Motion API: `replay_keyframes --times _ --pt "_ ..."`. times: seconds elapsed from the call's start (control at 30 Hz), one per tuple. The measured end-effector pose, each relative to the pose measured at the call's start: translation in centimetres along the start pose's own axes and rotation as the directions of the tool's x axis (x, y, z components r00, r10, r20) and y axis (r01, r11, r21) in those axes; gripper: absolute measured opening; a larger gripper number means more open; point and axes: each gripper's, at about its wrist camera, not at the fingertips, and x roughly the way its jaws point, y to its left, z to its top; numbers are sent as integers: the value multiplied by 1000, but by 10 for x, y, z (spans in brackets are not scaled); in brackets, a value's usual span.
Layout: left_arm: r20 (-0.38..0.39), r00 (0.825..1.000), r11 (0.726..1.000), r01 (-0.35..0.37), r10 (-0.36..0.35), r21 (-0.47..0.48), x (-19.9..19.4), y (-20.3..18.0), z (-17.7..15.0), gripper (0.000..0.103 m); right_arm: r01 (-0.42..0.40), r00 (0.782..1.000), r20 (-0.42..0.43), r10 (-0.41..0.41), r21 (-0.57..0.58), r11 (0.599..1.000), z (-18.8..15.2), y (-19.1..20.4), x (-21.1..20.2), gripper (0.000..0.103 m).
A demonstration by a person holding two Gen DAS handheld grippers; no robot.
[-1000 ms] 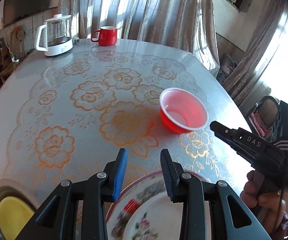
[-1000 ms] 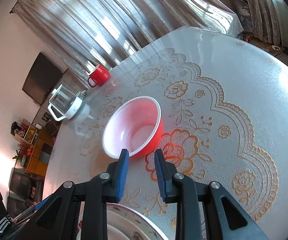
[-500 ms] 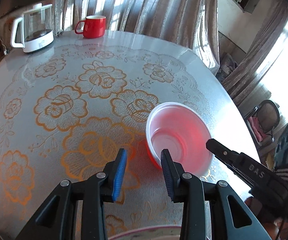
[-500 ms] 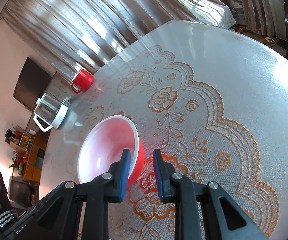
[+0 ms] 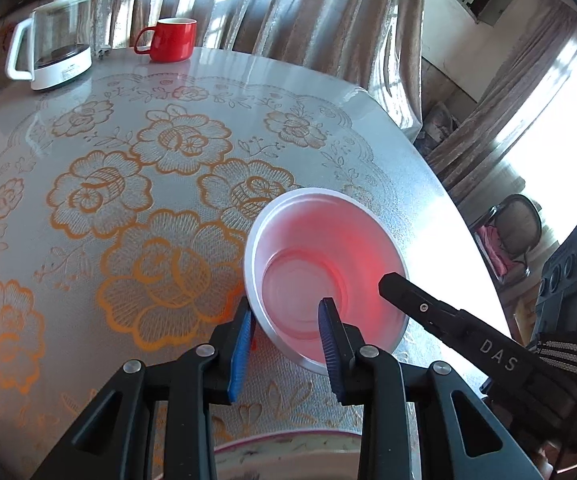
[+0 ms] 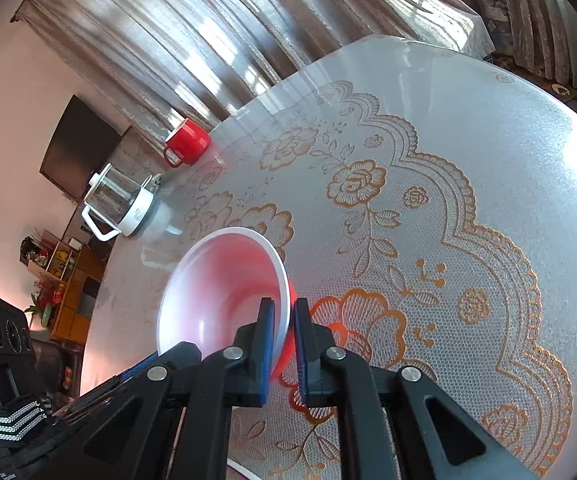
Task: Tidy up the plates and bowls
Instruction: 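Lift the red bowl and carry it over the yellow bowl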
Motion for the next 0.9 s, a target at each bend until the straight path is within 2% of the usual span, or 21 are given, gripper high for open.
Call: replay_keyframes --times 0.2,0.33,0.53,0.9 --pt "22 1000 1000 -6 7 -13 -24 9 -14 32 -39 999 -5 39 -9 999 -14 12 -11 8" --pt "48 998 999 -35 36 -6 -46 14 -23 32 -68 998 -3 68 -40 997 -23 29 -21 8" --pt "110 990 996 -87 85 14 -88 21 -42 32 -105 995 -10 104 -94 990 -40 58 -32 8" --pt "171 979 993 -114 115 -16 -148 53 -79 32 -178 984 -55 171 -168 969 -79 104 -42 8"
